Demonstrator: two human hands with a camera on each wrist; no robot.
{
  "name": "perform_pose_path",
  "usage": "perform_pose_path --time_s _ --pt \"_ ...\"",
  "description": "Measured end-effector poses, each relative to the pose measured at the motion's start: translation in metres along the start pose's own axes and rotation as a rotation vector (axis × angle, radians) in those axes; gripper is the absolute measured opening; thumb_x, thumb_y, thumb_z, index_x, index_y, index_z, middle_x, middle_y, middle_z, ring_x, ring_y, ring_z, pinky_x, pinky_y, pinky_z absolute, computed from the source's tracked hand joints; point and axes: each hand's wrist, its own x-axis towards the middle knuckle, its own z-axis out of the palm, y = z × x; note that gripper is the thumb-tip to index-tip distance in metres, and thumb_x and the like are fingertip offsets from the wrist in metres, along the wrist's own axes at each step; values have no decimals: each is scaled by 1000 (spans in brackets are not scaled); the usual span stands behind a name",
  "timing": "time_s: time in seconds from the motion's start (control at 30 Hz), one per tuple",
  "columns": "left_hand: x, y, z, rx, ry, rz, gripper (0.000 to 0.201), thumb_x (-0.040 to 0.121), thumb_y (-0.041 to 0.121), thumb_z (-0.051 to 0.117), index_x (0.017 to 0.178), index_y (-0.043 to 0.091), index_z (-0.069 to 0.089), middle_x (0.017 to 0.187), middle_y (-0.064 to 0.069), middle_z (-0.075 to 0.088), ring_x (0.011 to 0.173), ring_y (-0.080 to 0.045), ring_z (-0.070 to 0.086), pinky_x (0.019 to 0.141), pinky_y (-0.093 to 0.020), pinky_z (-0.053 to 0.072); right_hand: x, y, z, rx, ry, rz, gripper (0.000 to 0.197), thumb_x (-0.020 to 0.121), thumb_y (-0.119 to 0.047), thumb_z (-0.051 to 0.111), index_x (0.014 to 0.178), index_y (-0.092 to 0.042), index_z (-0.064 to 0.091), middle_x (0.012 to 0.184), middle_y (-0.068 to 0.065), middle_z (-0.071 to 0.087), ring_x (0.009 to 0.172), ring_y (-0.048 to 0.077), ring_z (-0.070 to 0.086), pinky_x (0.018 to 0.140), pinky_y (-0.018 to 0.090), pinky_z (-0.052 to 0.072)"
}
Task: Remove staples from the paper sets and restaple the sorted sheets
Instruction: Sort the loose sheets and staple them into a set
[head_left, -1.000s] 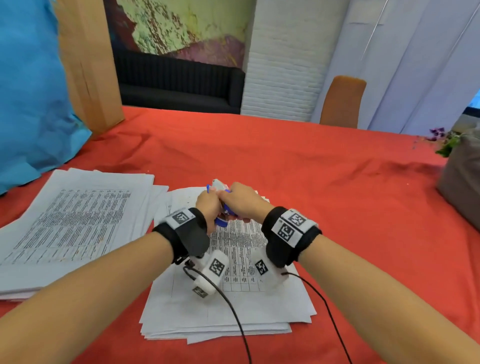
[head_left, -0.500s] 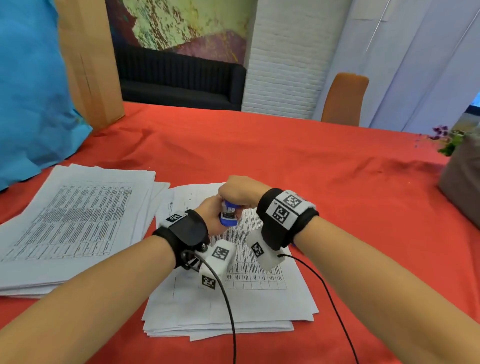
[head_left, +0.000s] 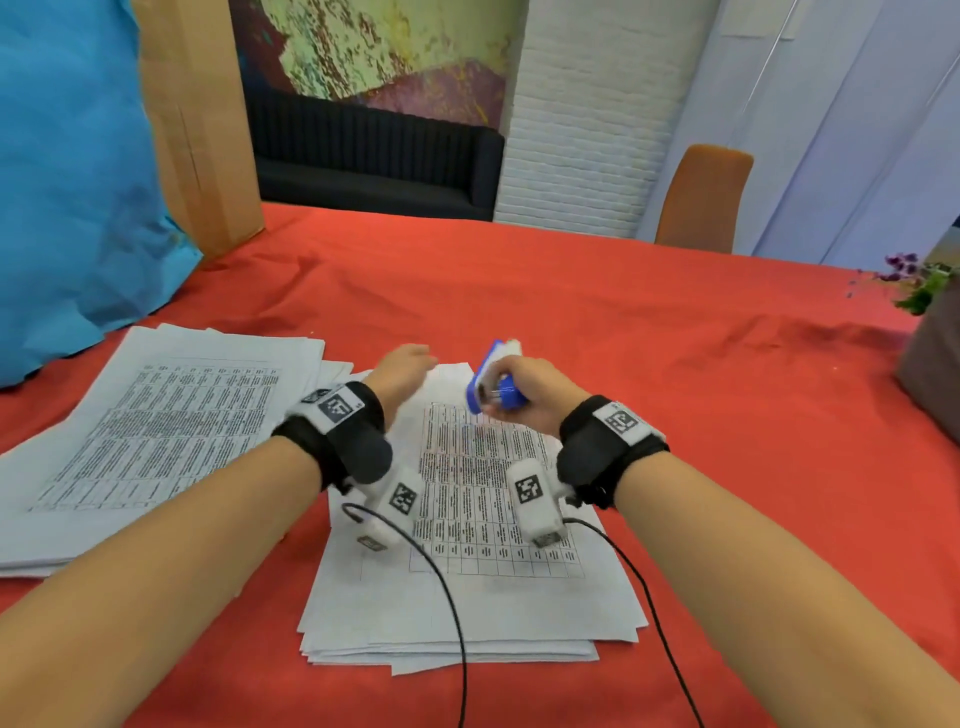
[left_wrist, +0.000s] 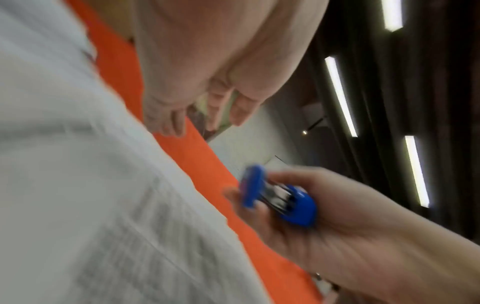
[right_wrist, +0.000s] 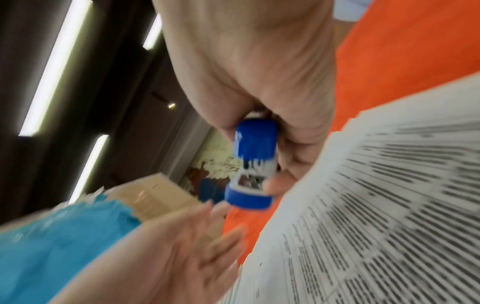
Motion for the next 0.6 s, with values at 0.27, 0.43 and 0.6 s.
perform_pose_path --time_s 0.27,0.43,0.6 --pt "15 -30 -54 439 103 -175 53 88 25 60 129 -5 43 99 -13 55 89 -25 55 84 -32 46 18 63 -42 616 219 36 9 94 -13 47 87 -8 49 81 14 55 75 25 55 50 26 50" --pt "8 -32 -46 379 -14 -180 60 74 31 77 118 1 51 119 -29 55 89 -30 61 79 -38 54 15 70 -45 760 197 16 10 94 -16 52 91 -7 52 77 12 58 78 27 62 61 29 53" --pt "-4 -31 -38 248 26 70 35 70 2 76 101 8 61 105 -14 69 93 -31 66 89 -47 53 9 54 -47 676 202 0 7 87 -9 61 86 -12 55 74 6 56 66 18 53 53 25 47"
